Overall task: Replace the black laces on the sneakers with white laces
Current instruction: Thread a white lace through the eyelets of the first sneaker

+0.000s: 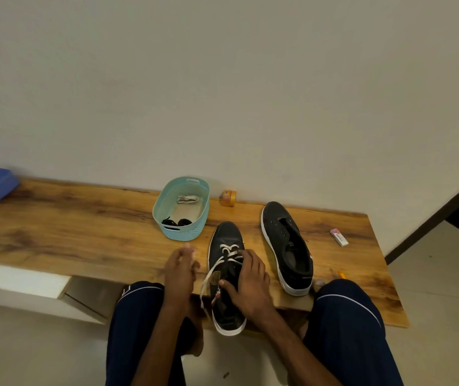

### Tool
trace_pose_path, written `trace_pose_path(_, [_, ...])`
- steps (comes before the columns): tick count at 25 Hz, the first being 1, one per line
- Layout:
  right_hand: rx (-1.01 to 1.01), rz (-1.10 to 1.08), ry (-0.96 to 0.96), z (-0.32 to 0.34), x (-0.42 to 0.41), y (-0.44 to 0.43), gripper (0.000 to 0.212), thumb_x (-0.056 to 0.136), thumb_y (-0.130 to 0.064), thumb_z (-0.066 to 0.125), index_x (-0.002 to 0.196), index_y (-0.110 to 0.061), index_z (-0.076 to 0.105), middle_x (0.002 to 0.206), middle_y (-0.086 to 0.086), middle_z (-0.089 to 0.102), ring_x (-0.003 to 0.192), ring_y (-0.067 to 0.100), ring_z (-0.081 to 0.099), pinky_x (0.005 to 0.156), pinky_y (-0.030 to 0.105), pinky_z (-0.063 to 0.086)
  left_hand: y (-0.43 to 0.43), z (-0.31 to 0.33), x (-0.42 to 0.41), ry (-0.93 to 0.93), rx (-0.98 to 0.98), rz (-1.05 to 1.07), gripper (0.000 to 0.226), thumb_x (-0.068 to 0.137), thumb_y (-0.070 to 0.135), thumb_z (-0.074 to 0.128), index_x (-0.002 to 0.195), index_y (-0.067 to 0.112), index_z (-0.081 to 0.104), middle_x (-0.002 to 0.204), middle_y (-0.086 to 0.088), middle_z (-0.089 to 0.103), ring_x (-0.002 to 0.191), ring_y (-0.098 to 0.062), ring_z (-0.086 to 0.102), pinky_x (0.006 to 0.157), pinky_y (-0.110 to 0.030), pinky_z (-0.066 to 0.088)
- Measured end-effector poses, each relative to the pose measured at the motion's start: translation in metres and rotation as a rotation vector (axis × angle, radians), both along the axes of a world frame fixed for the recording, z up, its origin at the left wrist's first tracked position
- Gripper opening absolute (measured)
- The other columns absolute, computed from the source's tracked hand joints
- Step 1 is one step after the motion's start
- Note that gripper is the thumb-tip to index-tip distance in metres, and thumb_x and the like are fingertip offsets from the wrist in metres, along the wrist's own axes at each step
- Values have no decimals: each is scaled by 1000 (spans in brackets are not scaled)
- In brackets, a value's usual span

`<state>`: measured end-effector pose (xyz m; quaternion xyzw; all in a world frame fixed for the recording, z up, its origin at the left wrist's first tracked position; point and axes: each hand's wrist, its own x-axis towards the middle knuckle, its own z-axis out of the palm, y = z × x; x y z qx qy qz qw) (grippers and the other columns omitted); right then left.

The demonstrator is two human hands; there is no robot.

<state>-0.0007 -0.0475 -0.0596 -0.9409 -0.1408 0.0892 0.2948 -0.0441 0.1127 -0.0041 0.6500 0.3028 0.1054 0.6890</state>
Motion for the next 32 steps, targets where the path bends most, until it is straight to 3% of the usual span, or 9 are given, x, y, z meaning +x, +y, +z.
trace_pose_path(2, [1, -87, 30, -3, -8, -1, 95, 85, -67, 58, 154, -20, 13, 164, 3, 7, 150, 26, 10, 119, 49, 20, -18, -20, 1, 361, 660, -283, 24, 99, 41, 52, 104, 21, 62, 88, 6, 65, 79, -14, 62, 63, -27, 44])
trace_pose_path(4, [35, -163, 38, -4, -13, -4, 97, 84, -65, 62, 155, -20, 12, 165, 4, 5, 151, 26, 8, 119, 48, 18, -33, -26, 0, 432, 841, -351, 21, 100, 38, 52, 103, 21, 65, 95, 3, 67, 86, -14, 63, 73, -31, 49])
trace_pose_path(10, [93, -190, 129, -2, -16, -4, 93, 87, -54, 66, 155, -22, 11, 163, 3, 15, 149, 25, 16, 117, 51, 23, -9, 7, -8, -331, -150, 46, 21, 103, 27, 43, 96, 24, 63, 118, -9, 66, 102, -20, 60, 84, -40, 46])
trace_pose_path(13, [80, -185, 135, 0, -18, -1, 84, 91, -53, 60, 154, -24, 11, 161, 2, 19, 146, 25, 21, 114, 52, 27, 3, 14, -17, -533, -609, 99, 18, 97, 27, 44, 88, 19, 56, 84, -5, 62, 84, -18, 58, 93, -39, 44])
trace_pose_path(17, [79, -222, 165, -1, -19, 5, 70, 98, -47, 49, 153, -27, 10, 158, 2, 29, 139, 25, 36, 108, 54, 33, 4, 12, -22, -595, -760, -13, 28, 101, 20, 39, 79, 15, 54, 63, -1, 49, 64, -16, 54, 105, -43, 43])
trace_pose_path(20, [130, -276, 186, -1, -14, 5, 63, 100, -41, 47, 150, -29, 11, 149, 5, 46, 131, 27, 49, 107, 57, 37, 3, 9, -20, -427, -511, -113, 33, 105, 23, 38, 80, 11, 55, 65, -6, 53, 64, -18, 57, 88, -36, 55])
trace_pose_path(25, [39, -293, 99, 2, -4, 3, 60, 100, -43, 43, 149, -28, 13, 145, 3, 50, 128, 27, 49, 107, 55, 36, -15, -15, -14, 78, 556, -269, 46, 103, 33, 47, 62, 14, 55, 58, -10, 59, 52, -14, 53, 59, -38, 50])
trace_pose_path(29, [16, -290, 79, 2, 5, 2, 61, 100, -42, 44, 151, -26, 15, 147, 3, 48, 132, 27, 47, 109, 56, 32, -18, -28, 7, 259, 544, -201, 42, 102, 32, 49, 68, 9, 58, 65, -13, 67, 61, -25, 65, 63, -37, 52])
trace_pose_path(32, [-1, -291, 56, 4, 17, 0, 61, 101, -39, 44, 152, -23, 16, 147, 4, 47, 135, 27, 45, 109, 59, 31, -17, -31, 29, 332, 482, -218, 38, 101, 30, 50, 75, 5, 62, 58, -3, 68, 53, -12, 64, 52, -22, 42])
